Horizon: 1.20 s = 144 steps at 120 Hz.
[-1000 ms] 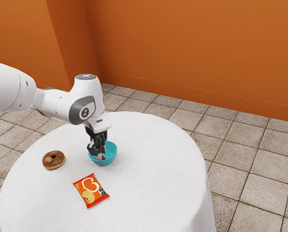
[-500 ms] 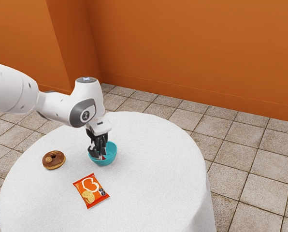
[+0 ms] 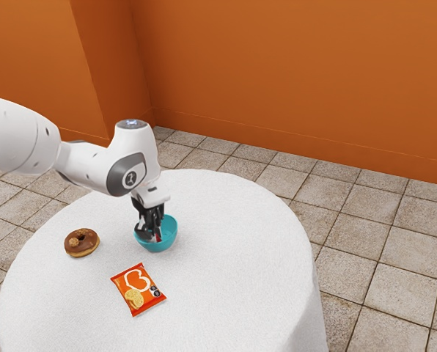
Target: Take strawberry from the bowl
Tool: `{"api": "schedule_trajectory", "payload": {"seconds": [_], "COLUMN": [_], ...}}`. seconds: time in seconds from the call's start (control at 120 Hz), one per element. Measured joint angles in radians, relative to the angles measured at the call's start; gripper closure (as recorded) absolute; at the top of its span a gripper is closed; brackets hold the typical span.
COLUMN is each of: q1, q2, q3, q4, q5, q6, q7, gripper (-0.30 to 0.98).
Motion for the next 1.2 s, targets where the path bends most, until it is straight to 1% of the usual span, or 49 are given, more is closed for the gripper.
{"api": "schedule_trajectory", "payload": {"seconds": [0.108,0.208,0.25,0.308,0.367,0.408,0.442,0.492,0.533,0.592,0.667,0.742,0.875,0.95,1.0,1.05,1.067,1.1,1.142,1.2], "q1": [0.000,-0.001,-0.001,-0.001,0.001,0.001,-0.001,-0.015,-0.035,-0.049,-0.055,-0.055,-0.054,-0.051,-0.045,-0.044,-0.050,-0.076,-0.099,-0.084], "q2": [-0.005,-0.025,-0.050,-0.123,-0.215,-0.270,-0.287,-0.258,-0.207,-0.128,-0.081,-0.067,-0.069,-0.080,-0.108,-0.203,-0.255,-0.368,-0.438,-0.478], "q3": [-0.002,-0.008,-0.014,-0.026,-0.063,-0.112,-0.162,-0.236,-0.272,-0.293,-0.301,-0.303,-0.304,-0.303,-0.301,-0.288,-0.268,-0.200,-0.126,-0.082], "q4": [-0.001,-0.012,-0.029,-0.069,-0.102,-0.110,-0.107,-0.080,-0.047,0.003,0.039,0.050,0.053,0.052,0.037,-0.013,-0.021,-0.018,0.097,0.209], "q5": [0.005,0.008,0.009,0.009,0.009,0.007,0.006,0.005,0.007,0.010,0.013,0.013,0.005,0.002,-0.003,-0.007,-0.007,-0.008,-0.008,-0.004], "q6": [0.009,0.016,0.018,0.019,0.016,0.012,0.009,0.006,0.005,0.006,0.009,0.008,-0.003,-0.007,-0.011,-0.063,-0.097,-0.163,-0.273,-0.413], "q7": [-0.003,-0.008,-0.009,-0.012,-0.016,-0.019,-0.022,-0.029,-0.035,-0.042,-0.050,-0.055,-0.057,-0.058,-0.061,-0.101,-0.119,-0.153,-0.190,-0.235], "gripper": [0.70,0.73,0.74,0.75,0.75,0.75,0.75,0.75,0.75,0.75,0.74,0.62,0.35,0.25,0.19,0.15,0.14,0.12,0.10,0.08]}}
